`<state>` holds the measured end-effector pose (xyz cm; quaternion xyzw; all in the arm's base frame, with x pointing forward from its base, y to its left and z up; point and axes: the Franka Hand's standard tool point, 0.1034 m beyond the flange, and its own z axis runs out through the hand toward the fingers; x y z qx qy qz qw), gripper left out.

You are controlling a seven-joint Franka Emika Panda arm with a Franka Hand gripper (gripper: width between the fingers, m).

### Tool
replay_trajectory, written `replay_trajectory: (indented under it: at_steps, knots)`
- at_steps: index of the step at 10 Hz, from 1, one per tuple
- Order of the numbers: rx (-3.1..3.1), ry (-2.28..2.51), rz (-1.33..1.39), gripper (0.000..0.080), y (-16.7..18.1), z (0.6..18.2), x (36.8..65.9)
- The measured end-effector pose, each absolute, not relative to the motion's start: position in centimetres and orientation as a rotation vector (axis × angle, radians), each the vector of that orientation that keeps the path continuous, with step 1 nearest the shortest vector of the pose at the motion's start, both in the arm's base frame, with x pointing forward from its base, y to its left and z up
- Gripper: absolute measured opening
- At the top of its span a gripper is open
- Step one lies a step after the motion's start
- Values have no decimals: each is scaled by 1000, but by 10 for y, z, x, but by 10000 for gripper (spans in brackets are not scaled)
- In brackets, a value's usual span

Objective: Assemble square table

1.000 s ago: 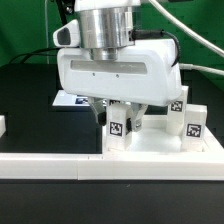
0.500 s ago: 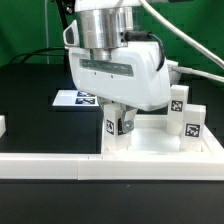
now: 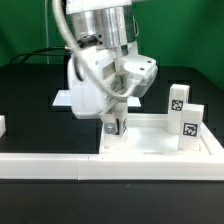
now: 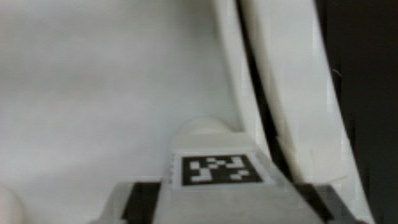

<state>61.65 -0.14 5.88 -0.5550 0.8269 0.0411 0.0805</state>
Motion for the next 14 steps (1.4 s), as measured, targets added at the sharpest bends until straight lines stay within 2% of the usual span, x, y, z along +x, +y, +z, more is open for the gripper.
replay_trajectory:
  at_steps: [4,6,7,8,9,12,14]
  knots:
    - [-1509,2572,140,285,1,59,616]
    - [-1825,2334,117,286,9,65,617]
    - [-1985,2191,96,455,15,70,616]
    - [-2075,2105,85,455,16,70,613]
    - [-2147,2033,76,609,14,68,613]
    - [-2366,1776,45,647,13,68,613]
    - [-2693,1290,-15,649,9,70,615]
